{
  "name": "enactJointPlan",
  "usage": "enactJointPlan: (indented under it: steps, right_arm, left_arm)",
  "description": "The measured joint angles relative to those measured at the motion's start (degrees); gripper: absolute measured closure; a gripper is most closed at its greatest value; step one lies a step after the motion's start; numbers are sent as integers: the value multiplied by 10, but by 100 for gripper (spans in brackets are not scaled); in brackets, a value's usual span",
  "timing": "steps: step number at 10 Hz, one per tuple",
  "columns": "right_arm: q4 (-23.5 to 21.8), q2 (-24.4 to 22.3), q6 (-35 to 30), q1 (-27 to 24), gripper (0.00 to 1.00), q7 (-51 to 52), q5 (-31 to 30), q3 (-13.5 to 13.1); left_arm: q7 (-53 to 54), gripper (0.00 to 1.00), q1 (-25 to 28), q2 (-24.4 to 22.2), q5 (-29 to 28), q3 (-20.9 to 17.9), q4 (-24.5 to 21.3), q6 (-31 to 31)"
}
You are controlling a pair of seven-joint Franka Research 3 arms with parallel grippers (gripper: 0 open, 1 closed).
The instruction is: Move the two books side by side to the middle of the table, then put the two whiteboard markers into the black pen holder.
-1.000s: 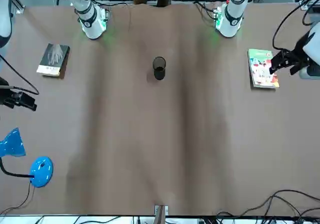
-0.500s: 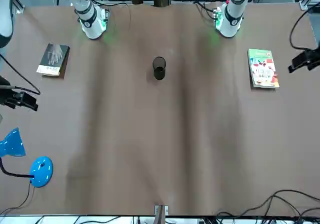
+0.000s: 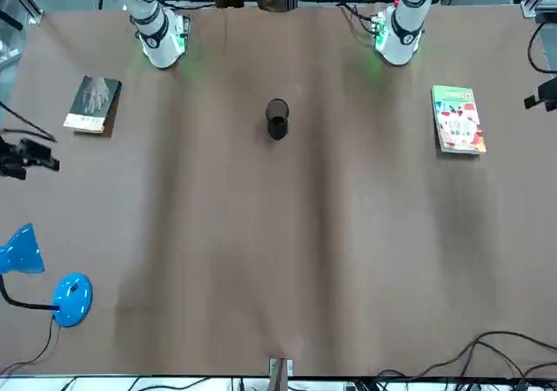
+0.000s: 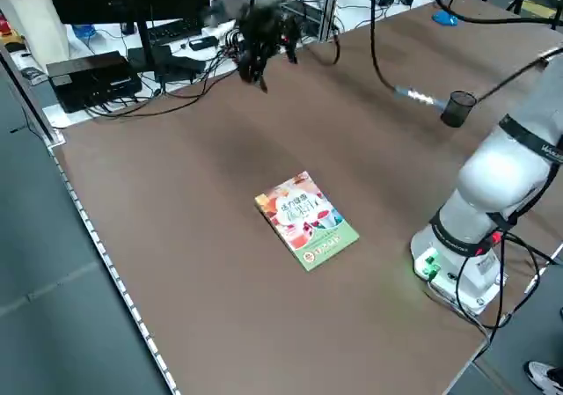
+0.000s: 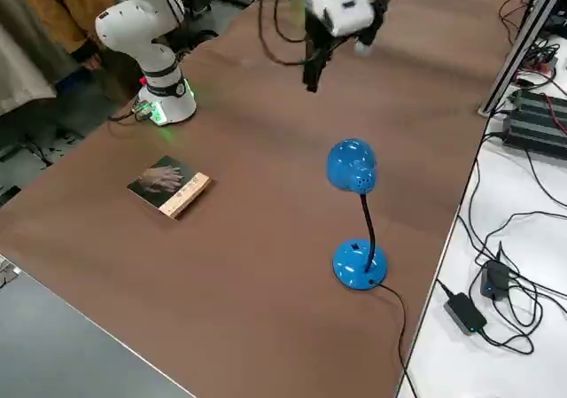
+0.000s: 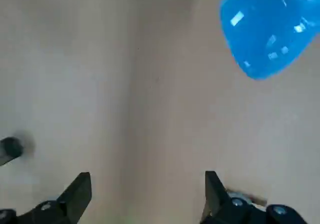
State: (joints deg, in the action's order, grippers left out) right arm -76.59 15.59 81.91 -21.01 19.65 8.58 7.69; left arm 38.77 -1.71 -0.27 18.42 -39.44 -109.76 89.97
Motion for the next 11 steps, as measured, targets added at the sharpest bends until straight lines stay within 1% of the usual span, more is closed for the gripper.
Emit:
enactJointPlan:
  steps: [1,2,3,4,5,6,7,8,9,10,11]
  right_arm:
    - [0,0,-12,-37,0,12,13,-1]
    - [0,0,-30,-69,0,20,22,-1]
    - [-1,1,-53,-106,0,29,42,-1]
    - [-6,4,-68,-150,0,40,65,-2]
    - [-11,17,-80,-194,0,59,84,-2]
    - [-14,40,-91,-232,0,83,100,-3]
    - [-15,68,-94,-262,0,110,112,-3]
    - [-16,97,-94,-287,0,142,117,-3]
    - [-17,125,-93,-307,0,172,122,-3]
    - [-18,156,-92,-326,0,201,128,-3]
    - [-19,191,-88,-344,0,236,131,-3]
  left_arm:
    - [82,0,3,27,34,-49,-22,3]
    - [150,0,6,64,71,-81,-33,6]
    - [210,2,16,113,112,-94,-35,10]
    - [261,3,29,165,149,-94,-34,16]
    - [310,4,41,219,178,-94,-29,23]
    - [354,4,53,271,207,-92,-18,26]
    - [391,4,78,315,234,-80,0,26]
    - [417,3,115,348,245,-52,18,26]
    - [436,3,148,371,247,-27,32,25]
    - [452,3,174,387,250,-6,38,24]
    - [459,3,204,396,255,24,42,23]
